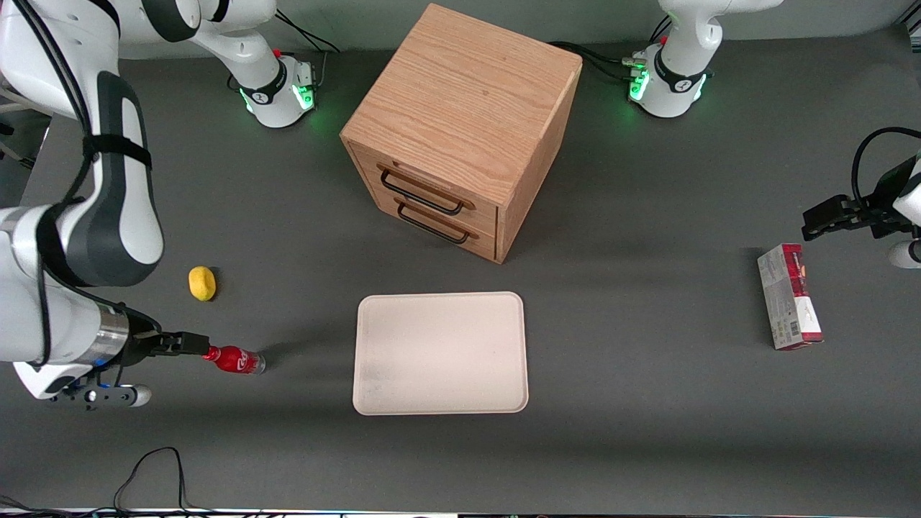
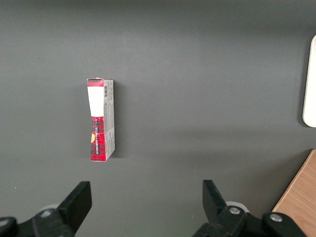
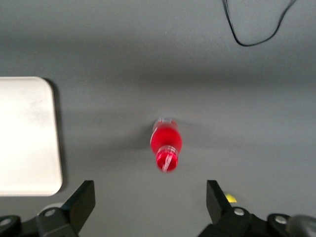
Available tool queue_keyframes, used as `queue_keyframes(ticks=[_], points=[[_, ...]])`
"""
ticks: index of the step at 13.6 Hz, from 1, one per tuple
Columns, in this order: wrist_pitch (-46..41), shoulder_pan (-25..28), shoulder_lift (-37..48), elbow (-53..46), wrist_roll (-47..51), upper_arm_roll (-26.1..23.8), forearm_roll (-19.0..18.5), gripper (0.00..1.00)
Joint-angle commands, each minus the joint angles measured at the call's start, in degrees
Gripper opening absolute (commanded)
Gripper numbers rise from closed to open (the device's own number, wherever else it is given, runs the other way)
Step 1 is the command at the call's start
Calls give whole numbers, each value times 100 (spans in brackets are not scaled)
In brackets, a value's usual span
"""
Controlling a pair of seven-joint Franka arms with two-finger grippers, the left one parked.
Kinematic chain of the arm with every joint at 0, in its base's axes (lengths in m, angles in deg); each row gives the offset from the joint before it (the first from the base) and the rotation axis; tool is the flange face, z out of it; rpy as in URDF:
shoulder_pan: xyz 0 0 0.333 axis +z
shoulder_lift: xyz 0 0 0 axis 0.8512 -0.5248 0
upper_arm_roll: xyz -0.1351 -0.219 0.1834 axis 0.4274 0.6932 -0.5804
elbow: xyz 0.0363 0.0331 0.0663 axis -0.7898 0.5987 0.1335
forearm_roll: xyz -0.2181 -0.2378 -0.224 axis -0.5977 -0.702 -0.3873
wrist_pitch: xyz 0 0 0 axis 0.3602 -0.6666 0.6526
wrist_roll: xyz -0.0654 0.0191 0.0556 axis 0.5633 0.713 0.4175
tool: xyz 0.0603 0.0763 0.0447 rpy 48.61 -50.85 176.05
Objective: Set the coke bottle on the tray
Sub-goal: 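Move the open right gripper down toward the red Coca-Cola bottle, then close the right gripper around the bottle's cap end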
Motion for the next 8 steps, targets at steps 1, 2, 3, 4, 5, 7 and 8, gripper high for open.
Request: queue_keyframes(ticks=[1, 2, 3, 4, 5, 7, 8], points=[[846, 24, 253, 970, -193, 58, 111, 100], [1031, 24, 245, 1111, -193, 58, 111, 100], [1163, 32, 245, 1260, -193, 58, 111, 100], [1295, 32, 245, 1383, -193, 58, 111, 100], [1436, 32, 253, 1515, -193, 58, 111, 100], [1533, 50, 262, 1700, -193, 58, 120, 100], [1534, 50, 262, 1710, -193, 58, 120, 100]])
